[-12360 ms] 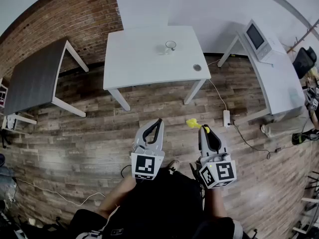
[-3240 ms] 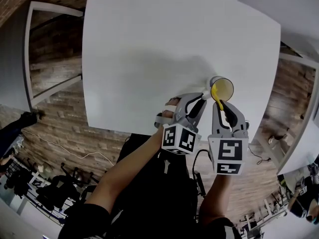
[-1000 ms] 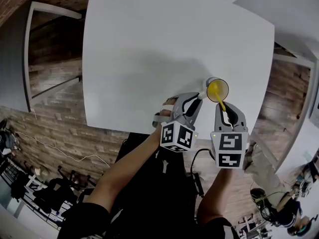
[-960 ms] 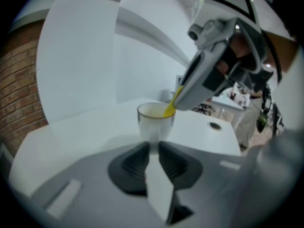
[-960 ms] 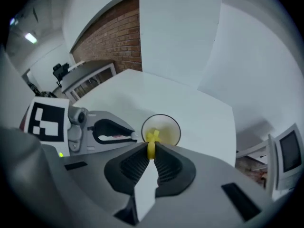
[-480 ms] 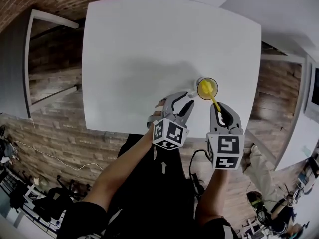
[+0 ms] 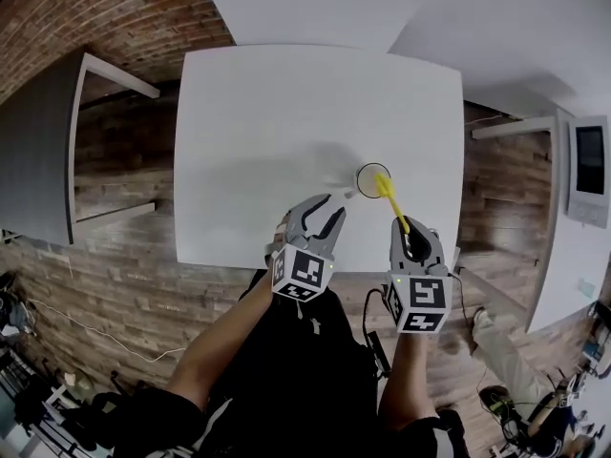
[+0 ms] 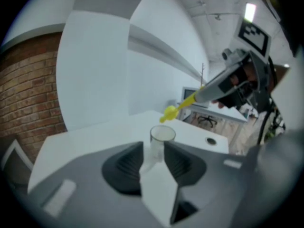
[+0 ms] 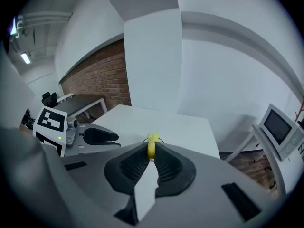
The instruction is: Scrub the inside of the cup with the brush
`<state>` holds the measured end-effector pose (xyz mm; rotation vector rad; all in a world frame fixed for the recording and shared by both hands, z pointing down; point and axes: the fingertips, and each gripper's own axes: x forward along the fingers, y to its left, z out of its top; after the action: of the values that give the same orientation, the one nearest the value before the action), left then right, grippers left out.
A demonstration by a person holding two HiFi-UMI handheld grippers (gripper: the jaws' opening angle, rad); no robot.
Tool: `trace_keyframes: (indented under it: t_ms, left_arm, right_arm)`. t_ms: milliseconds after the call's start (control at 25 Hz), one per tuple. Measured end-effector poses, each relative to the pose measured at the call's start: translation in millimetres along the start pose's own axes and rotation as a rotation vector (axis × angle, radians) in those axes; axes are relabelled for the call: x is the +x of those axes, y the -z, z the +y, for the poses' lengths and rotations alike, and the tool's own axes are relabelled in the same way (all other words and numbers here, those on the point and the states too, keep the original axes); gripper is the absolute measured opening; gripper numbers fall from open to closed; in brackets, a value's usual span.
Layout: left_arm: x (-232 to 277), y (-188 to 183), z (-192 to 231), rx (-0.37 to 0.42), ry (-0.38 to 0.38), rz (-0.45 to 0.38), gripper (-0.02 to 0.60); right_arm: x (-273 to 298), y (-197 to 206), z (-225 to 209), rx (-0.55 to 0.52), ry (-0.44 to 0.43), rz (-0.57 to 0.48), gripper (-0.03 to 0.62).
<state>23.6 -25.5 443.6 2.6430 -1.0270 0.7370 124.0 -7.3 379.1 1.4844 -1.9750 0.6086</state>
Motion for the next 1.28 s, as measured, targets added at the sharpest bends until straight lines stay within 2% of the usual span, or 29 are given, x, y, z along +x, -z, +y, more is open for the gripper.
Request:
trace_keyframes:
  t_ms: [160, 280, 360, 480, 680, 880, 1280]
  left_arm:
    - [-24.1, -38.7, 10.4, 0.032, -0.066, -0.089, 0.064]
    - [-51.2, -58.3, 2.0, 0.032, -0.103, -0.14, 0.005]
    - [-66.6, -68.6, -2.8, 0.034, -0.131, -0.169, 0.003]
    - [-88.1, -85.7, -11.7, 0.077, -0.168, -0.215, 0.003]
    - [-123.0, -98.4, -34.9, 0.117, -0.184, -0.261, 0.003]
    - [-140.6, -100.4, -45.6, 0.086, -0.2, -0.286, 0.003]
    - [-152.4, -103.0, -57.2, 0.096, -0.208, -0.301, 0.003]
  right_arm:
    - [-16.0, -7.4, 5.1, 0.016, -0.024, -0.071, 0.029]
    - [-40.5, -3.6, 9.7, 0.019, -0.039, -0.097, 0.029]
    - [-55.6, -3.0, 11.6, 0.028, -0.047, -0.132, 0.029]
    - [-75.4, -5.9, 16.7, 0.029, -0.066, -0.191, 0.029]
    - [-108.3, -11.1, 37.7, -0.004, -0.112, -0.264, 0.029]
    - [-124.7, -4.9, 51.4, -0.008, -0.138, -0.288, 0.029]
    - [-136.9, -6.0, 55.0, -0.026, -0.147, -0.318, 0.029]
